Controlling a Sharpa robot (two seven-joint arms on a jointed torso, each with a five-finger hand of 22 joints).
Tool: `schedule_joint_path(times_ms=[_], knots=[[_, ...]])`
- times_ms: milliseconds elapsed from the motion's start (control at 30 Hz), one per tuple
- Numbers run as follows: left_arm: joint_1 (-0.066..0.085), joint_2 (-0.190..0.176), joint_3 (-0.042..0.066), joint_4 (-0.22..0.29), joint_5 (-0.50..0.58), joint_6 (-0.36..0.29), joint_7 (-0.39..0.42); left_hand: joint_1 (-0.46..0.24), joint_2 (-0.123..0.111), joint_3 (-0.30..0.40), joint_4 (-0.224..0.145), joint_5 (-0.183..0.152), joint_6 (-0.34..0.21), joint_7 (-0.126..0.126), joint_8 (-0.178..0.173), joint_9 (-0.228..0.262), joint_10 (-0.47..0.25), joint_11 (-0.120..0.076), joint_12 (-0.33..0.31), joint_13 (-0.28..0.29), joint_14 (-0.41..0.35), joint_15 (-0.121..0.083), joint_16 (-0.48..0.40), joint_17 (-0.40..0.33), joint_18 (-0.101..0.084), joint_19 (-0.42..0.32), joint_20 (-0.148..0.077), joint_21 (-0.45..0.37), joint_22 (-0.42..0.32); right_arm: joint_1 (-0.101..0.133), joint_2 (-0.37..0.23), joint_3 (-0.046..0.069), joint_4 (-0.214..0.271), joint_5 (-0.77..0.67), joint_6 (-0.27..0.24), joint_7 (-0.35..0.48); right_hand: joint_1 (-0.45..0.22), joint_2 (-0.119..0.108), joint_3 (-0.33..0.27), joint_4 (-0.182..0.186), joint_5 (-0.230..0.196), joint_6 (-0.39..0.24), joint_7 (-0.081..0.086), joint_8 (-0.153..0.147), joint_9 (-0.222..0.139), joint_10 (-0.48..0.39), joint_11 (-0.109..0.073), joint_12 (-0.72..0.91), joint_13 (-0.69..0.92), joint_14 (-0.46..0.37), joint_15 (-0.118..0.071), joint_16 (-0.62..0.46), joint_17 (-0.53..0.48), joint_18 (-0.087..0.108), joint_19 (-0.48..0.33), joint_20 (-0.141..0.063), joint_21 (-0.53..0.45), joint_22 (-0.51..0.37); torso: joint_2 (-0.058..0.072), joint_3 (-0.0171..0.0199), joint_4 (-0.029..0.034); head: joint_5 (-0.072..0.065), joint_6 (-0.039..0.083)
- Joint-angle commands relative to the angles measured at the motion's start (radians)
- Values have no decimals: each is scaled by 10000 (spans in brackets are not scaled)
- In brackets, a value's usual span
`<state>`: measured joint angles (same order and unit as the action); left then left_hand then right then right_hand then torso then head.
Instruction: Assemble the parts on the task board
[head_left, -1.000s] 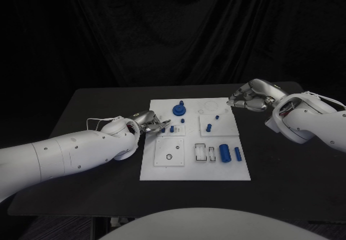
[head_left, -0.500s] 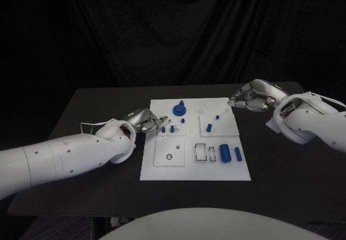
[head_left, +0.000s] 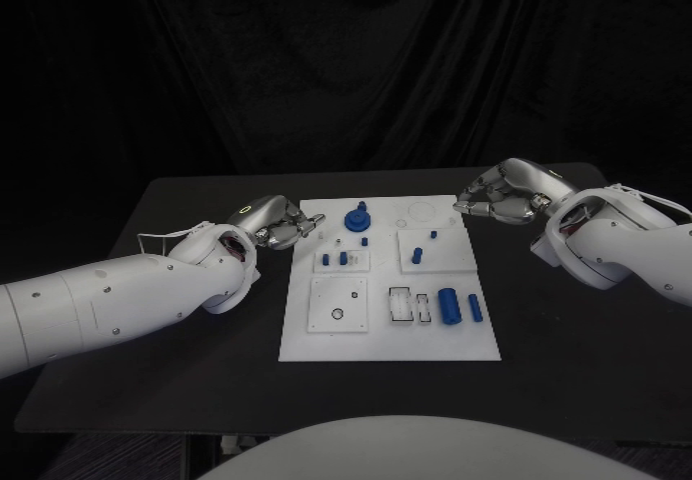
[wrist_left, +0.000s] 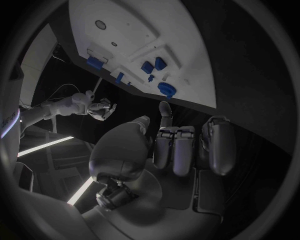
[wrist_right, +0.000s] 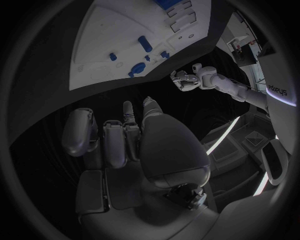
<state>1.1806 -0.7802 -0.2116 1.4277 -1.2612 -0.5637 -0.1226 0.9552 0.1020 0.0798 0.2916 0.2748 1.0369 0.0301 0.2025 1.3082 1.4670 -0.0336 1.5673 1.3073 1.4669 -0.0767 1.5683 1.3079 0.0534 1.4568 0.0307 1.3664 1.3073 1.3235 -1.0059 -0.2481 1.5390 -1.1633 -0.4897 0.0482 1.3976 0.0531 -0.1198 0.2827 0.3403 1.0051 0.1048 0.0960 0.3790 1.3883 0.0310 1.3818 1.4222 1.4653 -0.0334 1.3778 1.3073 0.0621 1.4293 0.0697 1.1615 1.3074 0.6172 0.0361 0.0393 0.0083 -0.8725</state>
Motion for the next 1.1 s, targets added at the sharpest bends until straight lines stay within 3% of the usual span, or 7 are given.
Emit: schedule_joint_path(times_ms=[33,200,300,500,800,967,1100], knots=[[110,-134,8,58,909,-263,1643,980,-195,32,-32,204,-801,189,-132,253,1038,146,35,2635,1039,113,25,2629,87,-418,117,-532,1796,-7,-43,7,147,-185,-343,16,208,25,5,-31,49,-10,12,-60,-18,-196,-16,-234,-272,497,-37,10,1267,190,-39,16,5,1556,15,5,16,-51,-1],[188,-482,5,48,2246,445,3709,2940,-493,252,-34,527,-2195,653,-72,308,-1148,766,-2006,1193,-788,697,-1132,630,570,-2784,537,-3315,1019,67,-69,9,441,-847,-287,-191,992,-172,155,-157,261,-83,77,-117,-63,-3072,48,-3703,-2909,460,2,-120,1170,205,-65,32,-127,1531,24,-12,16,-34,-1],[201,-685,3,4,3205,1028,4862,3773,-485,241,14,371,-3756,1087,841,335,-6978,1271,-7179,-2042,-6167,1347,-4519,-3532,822,-5803,896,-6300,354,106,-62,10,597,-1418,-53,-442,1364,-338,247,-108,548,-240,164,-231,-129,-5023,122,-6176,-4730,339,70,-406,974,256,-198,74,-443,1457,19,-24,13,-63,-1],[182,-1038,2,-138,5586,2124,7202,4270,-411,49,-209,422,-5387,1115,495,-1124,-9531,2225,-9901,-4215,-10093,2304,-8174,-5944,373,-9136,1402,-9202,-630,139,67,11,745,-2605,697,-1027,2079,-731,691,-18,946,-1076,253,-294,-362,-5966,390,-8268,-6658,-218,264,-1499,179,375,-631,260,-1229,1305,2,-42,26,-100,-1],[-208,-1381,0,-207,8987,3906,9570,4778,-200,-353,3,806,-6552,618,-1528,-7515,-13253,980,-14136,-9877,-14313,1469,-15115,-12163,482,-13312,701,-13187,-6166,16,567,10,332,-4104,1910,-2068,2382,-1432,2302,-29,-270,-1447,203,-307,-818,-6579,695,-9828,-8485,-494,316,-1823,-230,450,-861,306,-1635,1217,11,-120,105,-203,-1],[-461,-1323,0,-429,10252,4710,9901,5014,172,-875,-5,1087,-7727,41,-1648,-10229,-13798,467,-14821,-11583,-14626,1453,-15655,-13007,565,-13734,735,-13284,-8583,-95,750,11,117,-4528,2039,-2385,2316,-1538,2530,-106,-321,-1470,160,-294,-909,-6687,726,-9950,-8724,-581,321,-1944,-368,475,-939,331,-1807,1177,39,-163,139,-234,-1],[-573,-1187,0,-706,10684,5159,9983,6085,603,-332,-316,2614,-8186,-183,-1710,-11377,-14053,183,-15045,-12277,-14669,1379,-15683,-13079,556,-14067,684,-13349,-9947,-147,863,12,-69,-4698,2086,-2480,2310,-1587,2661,-167,-254,-1490,88,-293,-955,-6704,737,-9986,-8836,-594,324,-1951,-401,480,-948,337,-1833,1172,66,-240,214,-322,-1]])
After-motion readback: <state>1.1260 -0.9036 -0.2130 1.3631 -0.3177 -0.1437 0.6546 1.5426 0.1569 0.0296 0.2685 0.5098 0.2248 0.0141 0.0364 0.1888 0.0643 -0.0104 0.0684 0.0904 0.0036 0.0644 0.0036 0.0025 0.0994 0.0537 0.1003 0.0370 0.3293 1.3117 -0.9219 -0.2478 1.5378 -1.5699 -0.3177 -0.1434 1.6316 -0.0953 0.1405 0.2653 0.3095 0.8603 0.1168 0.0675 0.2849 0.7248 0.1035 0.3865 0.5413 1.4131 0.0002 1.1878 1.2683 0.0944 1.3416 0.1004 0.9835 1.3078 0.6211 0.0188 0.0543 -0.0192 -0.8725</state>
